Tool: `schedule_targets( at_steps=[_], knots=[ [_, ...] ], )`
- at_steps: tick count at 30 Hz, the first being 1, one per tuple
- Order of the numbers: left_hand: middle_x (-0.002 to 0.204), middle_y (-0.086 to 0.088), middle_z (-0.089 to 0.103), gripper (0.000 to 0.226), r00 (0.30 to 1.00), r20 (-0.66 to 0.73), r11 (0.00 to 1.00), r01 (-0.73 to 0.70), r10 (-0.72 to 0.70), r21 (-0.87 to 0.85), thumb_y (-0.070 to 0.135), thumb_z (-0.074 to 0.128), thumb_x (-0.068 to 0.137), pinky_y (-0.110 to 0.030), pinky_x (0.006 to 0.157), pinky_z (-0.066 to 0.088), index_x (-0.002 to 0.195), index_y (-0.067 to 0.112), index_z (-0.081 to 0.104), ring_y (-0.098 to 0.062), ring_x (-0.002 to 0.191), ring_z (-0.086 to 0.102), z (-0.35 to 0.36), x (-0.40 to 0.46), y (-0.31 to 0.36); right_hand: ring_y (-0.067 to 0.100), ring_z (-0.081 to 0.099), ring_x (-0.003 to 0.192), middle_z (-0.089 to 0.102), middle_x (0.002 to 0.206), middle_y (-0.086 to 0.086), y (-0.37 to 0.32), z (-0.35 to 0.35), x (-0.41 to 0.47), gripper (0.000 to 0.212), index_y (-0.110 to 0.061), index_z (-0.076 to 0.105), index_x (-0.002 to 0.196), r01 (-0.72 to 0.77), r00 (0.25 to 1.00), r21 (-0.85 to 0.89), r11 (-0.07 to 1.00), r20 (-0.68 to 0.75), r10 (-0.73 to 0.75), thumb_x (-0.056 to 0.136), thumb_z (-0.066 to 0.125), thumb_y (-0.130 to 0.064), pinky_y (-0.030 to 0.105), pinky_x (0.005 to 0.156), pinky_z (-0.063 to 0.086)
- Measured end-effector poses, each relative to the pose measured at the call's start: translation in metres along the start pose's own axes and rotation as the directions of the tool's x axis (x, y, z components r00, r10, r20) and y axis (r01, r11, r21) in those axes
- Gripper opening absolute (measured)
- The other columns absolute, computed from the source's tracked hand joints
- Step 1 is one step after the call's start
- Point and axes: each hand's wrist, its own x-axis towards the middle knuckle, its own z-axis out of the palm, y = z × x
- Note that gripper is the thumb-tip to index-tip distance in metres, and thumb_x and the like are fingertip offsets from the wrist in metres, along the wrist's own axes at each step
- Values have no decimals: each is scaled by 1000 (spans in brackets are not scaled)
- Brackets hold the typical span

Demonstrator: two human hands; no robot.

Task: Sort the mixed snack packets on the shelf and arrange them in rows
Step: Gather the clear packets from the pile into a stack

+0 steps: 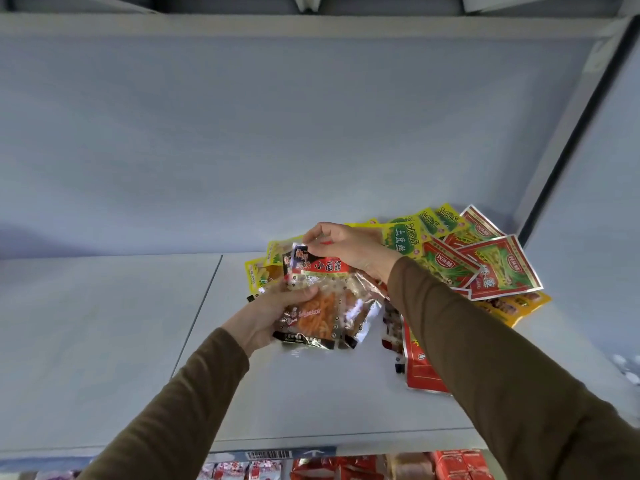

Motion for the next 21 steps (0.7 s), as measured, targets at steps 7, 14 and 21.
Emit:
schedule_targets(
  at_steps=[7,14,21],
  knots=[
    [111,-14,77,43,995,45,994,96,-93,-56,26,86,76,-38,79,61,114,9,73,-25,89,76,6,-2,-8,7,64,87,72,98,0,10,5,8,21,-10,68,108,152,961,-145,978,-208,-180,94,71,-25,18,78,49],
    [97,-12,78,30,988,33,988,149,-148,-46,26,86,75,-32,70,63,98,7,81,-22,75,76,12,2,-11,13,64,83,72,95,6,16,19,9,14,-10,70,98,238,908,-101,966,-330,-258,97,67,-24,25,81,51],
    [110,-20,69,46,991,-121,981,26,-50,-193,17,78,81,-33,73,52,119,-8,71,-25,80,64,-1,-4,-12,6,60,111,64,122,-11,16,-12,-26,41,-22,59,129,126,835,169,977,-550,-13,96,63,-47,32,97,48]
  ],
)
